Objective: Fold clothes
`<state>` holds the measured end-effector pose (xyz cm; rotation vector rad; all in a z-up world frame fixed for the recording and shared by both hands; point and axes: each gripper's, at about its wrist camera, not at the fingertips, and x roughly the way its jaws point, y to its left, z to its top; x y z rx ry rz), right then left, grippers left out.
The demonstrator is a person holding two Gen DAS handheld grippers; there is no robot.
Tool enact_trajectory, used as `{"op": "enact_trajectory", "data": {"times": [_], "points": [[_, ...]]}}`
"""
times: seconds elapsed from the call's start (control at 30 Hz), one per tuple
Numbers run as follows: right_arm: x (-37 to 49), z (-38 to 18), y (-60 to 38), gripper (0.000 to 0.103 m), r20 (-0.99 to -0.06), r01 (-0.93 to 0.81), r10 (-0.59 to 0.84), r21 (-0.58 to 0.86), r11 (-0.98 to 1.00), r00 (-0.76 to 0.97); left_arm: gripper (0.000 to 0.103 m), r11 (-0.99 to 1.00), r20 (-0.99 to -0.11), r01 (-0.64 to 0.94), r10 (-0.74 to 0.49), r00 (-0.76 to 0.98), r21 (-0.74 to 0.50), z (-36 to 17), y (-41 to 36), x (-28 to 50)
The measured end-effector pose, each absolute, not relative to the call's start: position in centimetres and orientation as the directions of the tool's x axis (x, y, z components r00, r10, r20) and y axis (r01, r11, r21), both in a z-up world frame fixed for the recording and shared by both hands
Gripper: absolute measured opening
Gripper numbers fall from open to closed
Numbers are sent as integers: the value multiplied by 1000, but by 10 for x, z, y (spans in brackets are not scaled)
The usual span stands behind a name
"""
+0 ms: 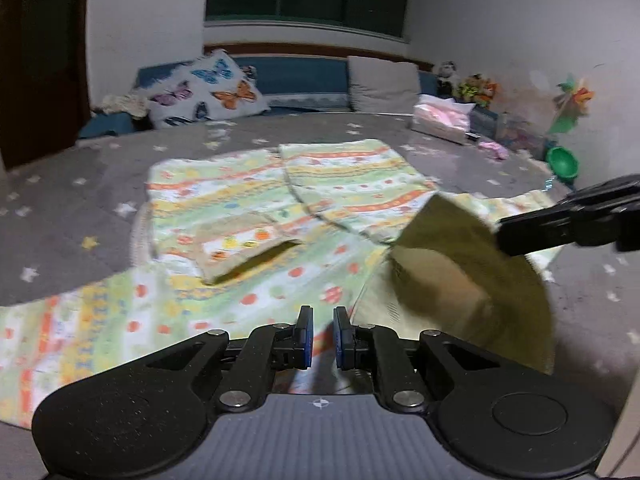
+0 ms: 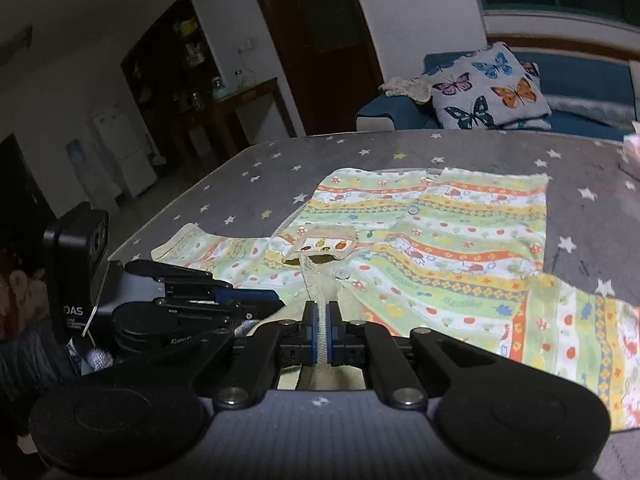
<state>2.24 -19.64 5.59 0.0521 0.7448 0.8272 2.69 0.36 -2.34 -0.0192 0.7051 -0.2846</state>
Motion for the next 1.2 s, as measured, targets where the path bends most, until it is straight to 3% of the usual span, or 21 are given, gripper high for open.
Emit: {"op": "enact_trajectory", "data": {"times": [0.37, 0.57, 0.7, 0.93, 1.0, 1.07, 1.2], "points": [[15, 47, -173, 5, -616, -700, 670, 256, 667, 413, 11, 953, -644, 296, -270, 716, -70, -30, -6, 28], [12, 44, -162, 9, -635, -735, 669, 225, 639, 387, 22, 958, -633, 278, -258, 730, -70, -24, 8, 20], [21, 47, -159, 12, -629, -735, 661, 203, 647, 408, 23, 964, -602, 257, -246, 760, -69, -10, 18, 19], [27, 13, -143, 12, -712, -740, 573, 111, 664, 407, 23, 953, -578, 292, -284, 765, -82, 1, 1, 35], [24, 14, -149, 15, -708, -736, 575, 117, 667, 409, 23, 947, -581, 310, -300, 756, -86, -1, -7, 42], [25, 19, -160, 25, -692, -713, 575, 123, 690, 437, 23, 941, -586, 325, -315, 746, -91, -4, -14, 48], [31, 18, -180, 25, -692, -656, 547, 140, 742, 471, 23, 926, -608, 367, -344, 716, -91, -15, -32, 55]]}}
